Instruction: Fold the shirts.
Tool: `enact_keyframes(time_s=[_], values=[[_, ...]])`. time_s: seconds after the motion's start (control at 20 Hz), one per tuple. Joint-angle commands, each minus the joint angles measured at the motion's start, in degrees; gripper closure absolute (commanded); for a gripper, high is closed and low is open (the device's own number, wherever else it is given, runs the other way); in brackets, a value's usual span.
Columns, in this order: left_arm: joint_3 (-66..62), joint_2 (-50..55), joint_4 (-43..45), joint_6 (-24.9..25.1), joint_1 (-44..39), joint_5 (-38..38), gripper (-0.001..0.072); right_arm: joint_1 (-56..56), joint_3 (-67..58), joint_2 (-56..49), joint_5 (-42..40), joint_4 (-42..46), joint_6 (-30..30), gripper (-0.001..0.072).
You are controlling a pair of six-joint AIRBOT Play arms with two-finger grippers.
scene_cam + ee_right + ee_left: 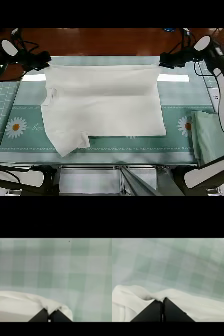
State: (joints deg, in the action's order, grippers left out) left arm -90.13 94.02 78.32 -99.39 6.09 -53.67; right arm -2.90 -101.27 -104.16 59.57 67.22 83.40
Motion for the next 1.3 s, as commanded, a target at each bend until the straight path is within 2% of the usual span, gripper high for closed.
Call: enact_keyframes(time_s=[0.0, 0.2, 0.3, 0.45, 0.8, 0.85, 0.9, 0.95, 1.1, 1.25], values=[[-2.5, 2.3, -2.8, 1.8, 0.3, -4.0, 0.0692, -0.8, -6.0, -5.5, 4.6, -0.8, 1.0, 0.0669], [-1.8, 1.9, -1.5, 12.5, 1.1, -21.1, 0.0693, -1.3, -5.0, -5.4, 21.9, 3.2, -2.5, 0.0669], [-0.1, 2.0, -1.4, 14.7, 2.1, -27.1, 0.0693, -1.3, -1.8, -5.4, 24.7, 3.9, -2.6, 0.0669], [3.9, 2.0, -1.4, 15.4, 3.2, -29.8, 0.0693, -1.1, 2.9, -5.4, 24.7, 2.8, -2.8, 0.0669], [7.4, 5.2, -1.4, 15.1, 3.2, -28.9, 0.0693, -1.2, 7.4, -5.4, 21.3, 0.5, -3.6, 0.0669], [7.4, 5.7, -1.3, 14.3, 3.2, -28.9, 0.0666, -1.2, 7.4, -5.4, 20.7, -0.4, -3.2, 0.0624], [7.3, 5.9, -1.2, 13.5, 3.3, -29.0, 0.0493, -1.2, 7.4, -5.4, 20.5, -2.4, -2.8, 0.0416], [6.9, 5.8, -1.2, 13.4, 3.4, -29.4, 0.0196, -1.2, 7.3, -5.2, 21.1, -4.8, -3.8, 0.0302], [3.4, 4.0, -0.8, 12.8, 5.4, -33.4, 0.0197, -3.6, 7.4, -1.0, 22.1, -4.0, -3.6, 0.0302], [6.0, -3.1, -0.3, 14.1, 9.8, -35.3, 0.0197, -8.7, 8.8, 6.4, 22.8, -0.4, -2.2, 0.0303]])
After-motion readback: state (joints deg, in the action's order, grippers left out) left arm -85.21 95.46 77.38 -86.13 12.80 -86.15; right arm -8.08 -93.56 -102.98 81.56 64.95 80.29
